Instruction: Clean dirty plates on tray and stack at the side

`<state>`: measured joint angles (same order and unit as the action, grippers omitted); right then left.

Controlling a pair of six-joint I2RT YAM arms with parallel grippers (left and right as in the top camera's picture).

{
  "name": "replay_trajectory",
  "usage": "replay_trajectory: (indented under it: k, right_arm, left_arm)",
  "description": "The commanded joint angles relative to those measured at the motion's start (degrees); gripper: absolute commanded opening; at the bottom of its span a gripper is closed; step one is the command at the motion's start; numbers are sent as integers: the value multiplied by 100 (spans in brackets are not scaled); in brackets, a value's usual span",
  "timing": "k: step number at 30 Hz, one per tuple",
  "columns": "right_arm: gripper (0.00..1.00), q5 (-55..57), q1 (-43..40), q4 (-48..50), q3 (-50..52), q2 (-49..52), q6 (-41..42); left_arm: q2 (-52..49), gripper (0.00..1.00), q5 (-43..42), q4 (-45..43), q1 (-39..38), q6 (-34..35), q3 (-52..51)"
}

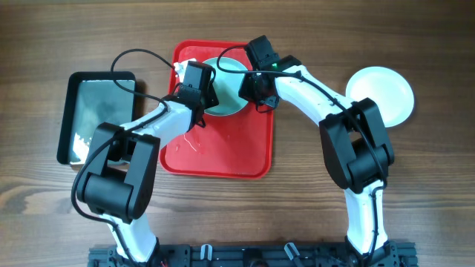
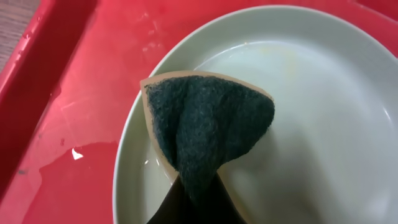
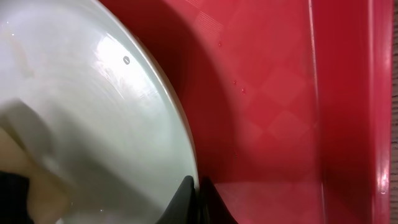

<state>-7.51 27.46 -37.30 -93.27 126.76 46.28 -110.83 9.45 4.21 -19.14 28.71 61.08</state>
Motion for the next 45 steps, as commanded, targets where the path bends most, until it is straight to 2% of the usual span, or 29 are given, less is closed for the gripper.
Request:
replay_trajectory:
  k: [1,8,16,23,34,45]
  right_arm:
    - [5,-2,33,-90,9,127,-96]
    - [4,-2,33,-90,9,127,-131]
    - [4,-2,33,-87,9,129,-157]
    - [4,-4,33,-85,9,127,-175]
    - [4,-2,33,-85,9,127,-175]
    - [4,-4,33,-87,9,129,-177]
  left_arm:
    - [-173,4,-411,-199,26,-35,101]
    - [-527,4,-916,-262,26,330,101]
    - [-619,4,-2258,-723,0,328,98]
    - [-619,4,-2446,-741,-175,330,98]
    - [-610,4,-1937,105,-125,302,98]
    - [-350,4,-420,396,118,151,103]
